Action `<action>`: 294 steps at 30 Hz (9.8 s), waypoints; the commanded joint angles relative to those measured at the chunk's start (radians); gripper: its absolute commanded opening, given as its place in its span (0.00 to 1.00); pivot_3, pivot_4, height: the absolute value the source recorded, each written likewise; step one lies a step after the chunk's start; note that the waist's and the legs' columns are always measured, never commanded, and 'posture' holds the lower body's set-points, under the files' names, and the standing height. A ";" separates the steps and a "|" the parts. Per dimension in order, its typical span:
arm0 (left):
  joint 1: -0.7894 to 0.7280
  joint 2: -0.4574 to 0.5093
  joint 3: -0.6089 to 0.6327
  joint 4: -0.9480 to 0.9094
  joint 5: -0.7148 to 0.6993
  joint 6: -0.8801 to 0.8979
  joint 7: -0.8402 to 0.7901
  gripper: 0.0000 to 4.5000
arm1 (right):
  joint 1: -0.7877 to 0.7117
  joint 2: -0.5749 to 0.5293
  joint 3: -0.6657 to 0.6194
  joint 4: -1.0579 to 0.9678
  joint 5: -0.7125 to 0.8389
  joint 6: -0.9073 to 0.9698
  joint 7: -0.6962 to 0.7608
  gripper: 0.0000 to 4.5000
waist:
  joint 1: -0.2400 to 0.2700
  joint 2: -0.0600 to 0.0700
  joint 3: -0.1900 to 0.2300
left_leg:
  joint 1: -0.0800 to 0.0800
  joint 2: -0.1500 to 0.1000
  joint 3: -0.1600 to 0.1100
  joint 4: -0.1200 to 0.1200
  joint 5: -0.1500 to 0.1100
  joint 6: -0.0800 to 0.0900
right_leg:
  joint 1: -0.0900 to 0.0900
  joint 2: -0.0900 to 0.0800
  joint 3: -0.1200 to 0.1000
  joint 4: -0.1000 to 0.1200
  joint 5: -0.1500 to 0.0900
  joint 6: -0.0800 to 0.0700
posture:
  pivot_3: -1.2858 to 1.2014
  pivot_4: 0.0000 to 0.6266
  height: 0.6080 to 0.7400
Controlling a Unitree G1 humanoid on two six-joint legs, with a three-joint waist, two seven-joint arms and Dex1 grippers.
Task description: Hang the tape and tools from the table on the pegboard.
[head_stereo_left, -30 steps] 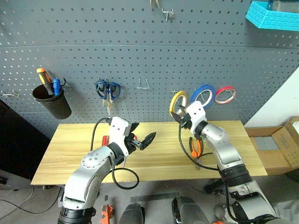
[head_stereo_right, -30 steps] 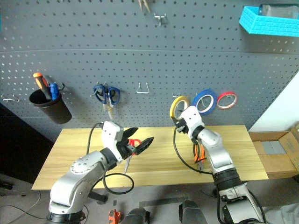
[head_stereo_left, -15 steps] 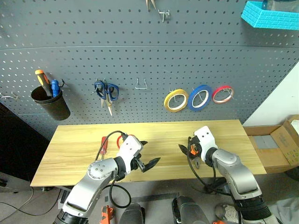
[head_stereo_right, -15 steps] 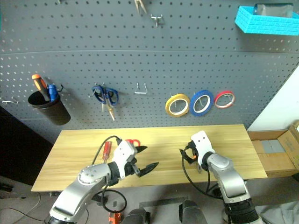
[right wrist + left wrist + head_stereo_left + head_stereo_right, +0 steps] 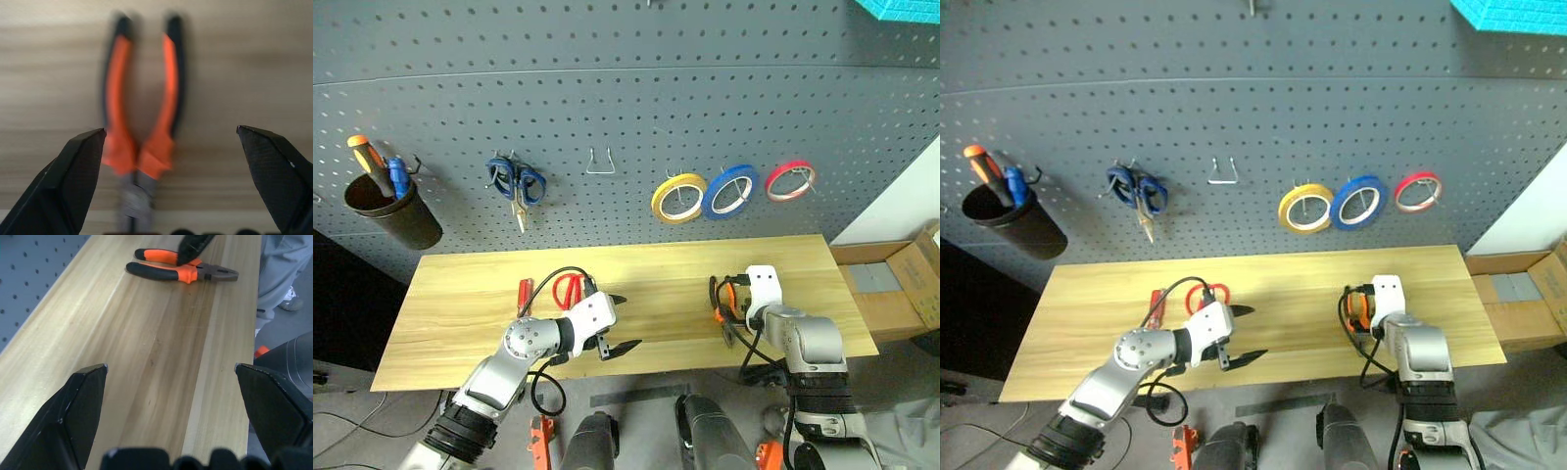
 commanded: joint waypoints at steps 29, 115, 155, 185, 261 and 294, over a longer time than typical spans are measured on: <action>0.117 -0.009 0.055 -0.157 -0.001 0.069 0.047 1.00 | -0.151 -0.002 -0.005 0.164 0.011 0.049 -0.059 0.99 | -0.015 -0.002 0.042 | -0.001 0.000 -0.001 -0.001 0.000 0.001 | -0.001 0.001 0.000 -0.001 0.000 0.003 | 0.51 0.50 1.00; 0.116 -0.009 0.039 -0.205 0.003 0.108 0.058 1.00 | -0.234 -0.015 0.104 0.418 0.131 -0.057 -0.002 0.01 | 0.008 -0.009 0.041 | 0.001 0.009 -0.017 -0.019 -0.001 0.001 | 0.006 0.002 -0.013 -0.018 -0.005 -0.005 | 0.51 0.50 1.00; 0.104 -0.053 0.018 -0.177 0.021 0.089 0.064 1.00 | -0.143 -0.492 0.500 0.107 -0.172 -0.575 0.747 0.99 | 0.017 -0.003 0.050 | -0.017 -0.002 -0.015 -0.014 0.001 -0.003 | -0.009 -0.008 -0.011 -0.018 -0.002 0.000 | 0.50 0.46 1.00; 0.130 -0.039 0.034 -0.211 0.016 0.109 0.043 1.00 | -0.224 -0.481 0.469 0.422 -0.204 -0.568 0.721 0.99 | 0.012 -0.005 0.057 | -0.015 -0.004 -0.008 0.003 0.001 -0.002 | -0.008 -0.008 -0.006 -0.003 0.002 0.007 | 0.50 0.51 1.00; 0.410 -0.228 0.205 -0.625 -0.207 0.331 0.287 1.00 | -0.242 -0.091 0.314 -0.204 -0.025 -0.236 0.556 0.61 | 0.010 -0.006 0.054 | -0.023 -0.003 -0.010 0.015 0.001 -0.002 | -0.013 -0.009 -0.006 0.001 0.005 0.005 | 0.49 0.38 1.00; 0.206 -0.294 0.486 -0.589 -0.130 0.270 0.599 1.00 | -0.614 0.300 0.170 0.166 0.123 -1.158 0.171 0.61 | 0.043 -0.009 -0.026 | -0.017 -0.003 0.000 0.016 0.004 -0.007 | -0.010 0.004 -0.006 0.002 0.012 0.001 | 0.56 0.25 1.00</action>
